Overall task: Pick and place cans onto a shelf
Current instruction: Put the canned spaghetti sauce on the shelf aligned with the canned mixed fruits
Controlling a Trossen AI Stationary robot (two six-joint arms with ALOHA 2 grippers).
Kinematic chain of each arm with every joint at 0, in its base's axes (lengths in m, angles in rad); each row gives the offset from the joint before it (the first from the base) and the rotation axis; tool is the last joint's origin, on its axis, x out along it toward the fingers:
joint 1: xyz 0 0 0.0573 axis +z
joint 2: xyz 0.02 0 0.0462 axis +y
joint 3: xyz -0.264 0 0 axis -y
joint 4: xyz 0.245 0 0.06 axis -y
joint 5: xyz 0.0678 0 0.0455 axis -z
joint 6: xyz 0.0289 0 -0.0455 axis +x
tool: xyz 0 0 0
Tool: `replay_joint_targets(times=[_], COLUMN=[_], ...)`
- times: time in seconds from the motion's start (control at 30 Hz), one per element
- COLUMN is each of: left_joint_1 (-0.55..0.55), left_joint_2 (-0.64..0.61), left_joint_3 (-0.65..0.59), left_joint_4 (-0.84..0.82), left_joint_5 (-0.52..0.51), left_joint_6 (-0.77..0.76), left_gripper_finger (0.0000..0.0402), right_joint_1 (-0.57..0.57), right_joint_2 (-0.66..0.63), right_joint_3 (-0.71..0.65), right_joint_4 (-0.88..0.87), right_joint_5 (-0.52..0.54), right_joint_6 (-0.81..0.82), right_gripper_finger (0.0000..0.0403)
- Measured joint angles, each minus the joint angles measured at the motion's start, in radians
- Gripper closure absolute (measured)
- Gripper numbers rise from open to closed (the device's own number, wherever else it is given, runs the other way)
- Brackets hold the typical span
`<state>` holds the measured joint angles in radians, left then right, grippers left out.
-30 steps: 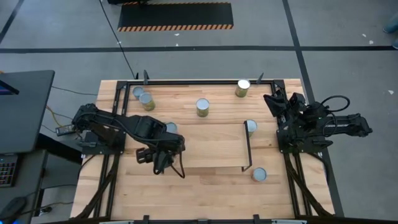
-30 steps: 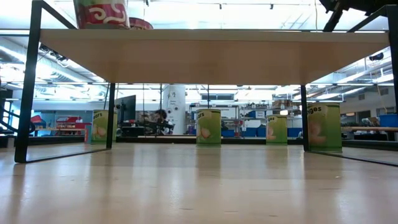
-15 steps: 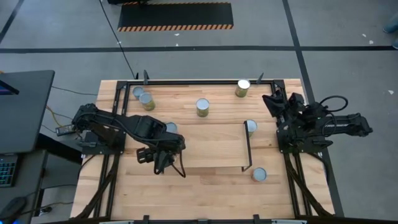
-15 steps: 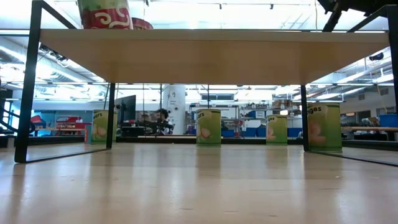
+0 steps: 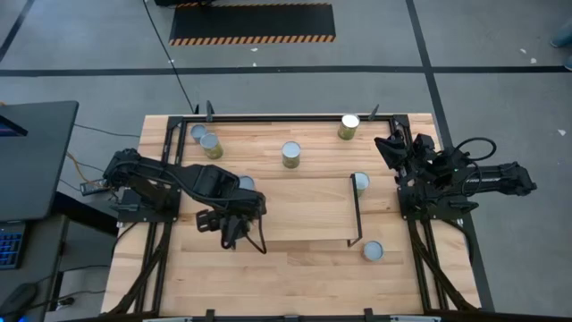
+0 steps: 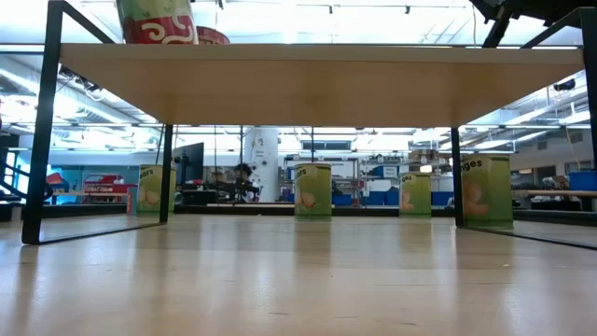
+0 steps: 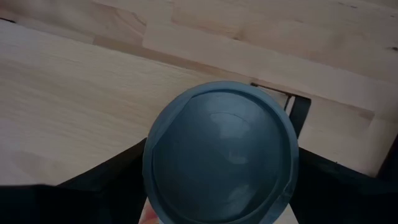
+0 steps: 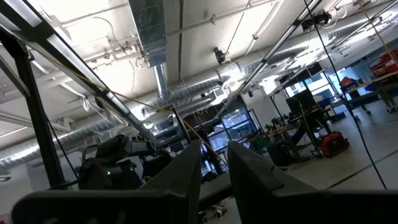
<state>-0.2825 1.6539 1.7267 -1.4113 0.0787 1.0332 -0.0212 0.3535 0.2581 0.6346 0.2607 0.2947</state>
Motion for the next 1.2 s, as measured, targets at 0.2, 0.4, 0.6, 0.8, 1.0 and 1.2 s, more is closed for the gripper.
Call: replay_joint_targets(times=[0.2, 0.4, 0.6, 0.8, 1.0, 1.2], left_joint_1=[0.000, -0.001, -0.001, -0.001, -0.001, -0.004], left_joint_2=[0.000, 0.000, 0.000, 0.000, 0.000, -0.014], left_joint_3=[0.000, 0.000, 0.000, 0.000, 0.000, 0.001], left_joint_4=[0.009, -0.003, -0.006, 0.000, -0.001, -0.002], left_joint_5=[0.000, -0.006, -0.007, -0.007, -0.033, -0.031], left_joint_6=[-0.001, 0.005, 0.010, 0.006, -0.002, -0.023], left_gripper_finger=[0.0083, 0.0086, 0.0109, 0.0087, 0.0074, 0.0081], right_joint_1=[0.000, 0.000, 0.000, 0.000, 0.000, 0.000], right_joint_2=[0.000, 0.000, 0.000, 0.000, 0.000, 0.000], right_joint_3=[0.000, 0.000, 0.000, 0.000, 0.000, 0.000], right_joint_4=[0.000, 0.000, 0.000, 0.000, 0.000, 0.000], right_joint_5=[0.000, 0.008, 0.015, 0.019, 0.019, 0.019], right_joint_6=[0.000, -0.002, -0.002, -0.009, -0.010, -0.010], right_gripper_finger=[0.0315, 0.0315, 0.0315, 0.0315, 0.0315, 0.0315])
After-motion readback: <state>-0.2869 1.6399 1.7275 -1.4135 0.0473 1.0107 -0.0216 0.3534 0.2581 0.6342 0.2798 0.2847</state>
